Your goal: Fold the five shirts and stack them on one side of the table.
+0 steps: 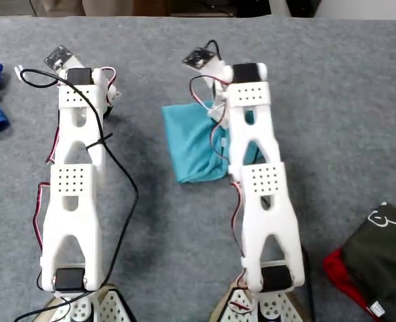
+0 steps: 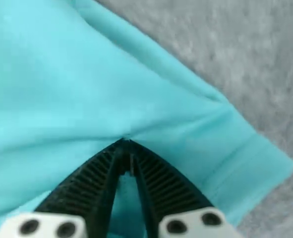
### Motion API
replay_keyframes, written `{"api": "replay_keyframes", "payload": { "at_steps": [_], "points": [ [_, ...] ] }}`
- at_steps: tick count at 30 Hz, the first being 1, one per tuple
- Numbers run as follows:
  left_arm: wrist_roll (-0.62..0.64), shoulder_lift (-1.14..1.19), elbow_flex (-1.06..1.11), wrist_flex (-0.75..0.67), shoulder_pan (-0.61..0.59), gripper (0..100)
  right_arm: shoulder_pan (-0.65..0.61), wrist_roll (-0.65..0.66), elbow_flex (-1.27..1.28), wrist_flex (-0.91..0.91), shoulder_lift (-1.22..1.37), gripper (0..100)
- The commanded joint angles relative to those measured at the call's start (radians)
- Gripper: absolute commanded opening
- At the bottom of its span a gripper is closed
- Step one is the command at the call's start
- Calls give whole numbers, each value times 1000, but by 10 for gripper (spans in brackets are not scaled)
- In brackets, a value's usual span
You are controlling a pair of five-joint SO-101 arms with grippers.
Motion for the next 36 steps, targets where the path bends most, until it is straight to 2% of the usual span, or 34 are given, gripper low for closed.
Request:
{"api": "replay_keyframes", "payload": {
  "at_steps": [1,7,21,29,33,36],
  "points": [
    [2,-19,-46,-21,0,19,44,12,58,20,-125,5],
    [2,-19,-48,-21,0,19,84,60,278,18,-263,5],
    [2,-19,-46,-21,0,19,268,173,670,17,-519,5],
    [0,-19,-46,-21,0,19,321,210,768,15,-584,5],
    [0,-27,-49,-14,2,19,312,190,750,15,-636,5],
    [-55,-38,-77,-8,35,19,288,130,737,14,-676,5]
  ]
}}
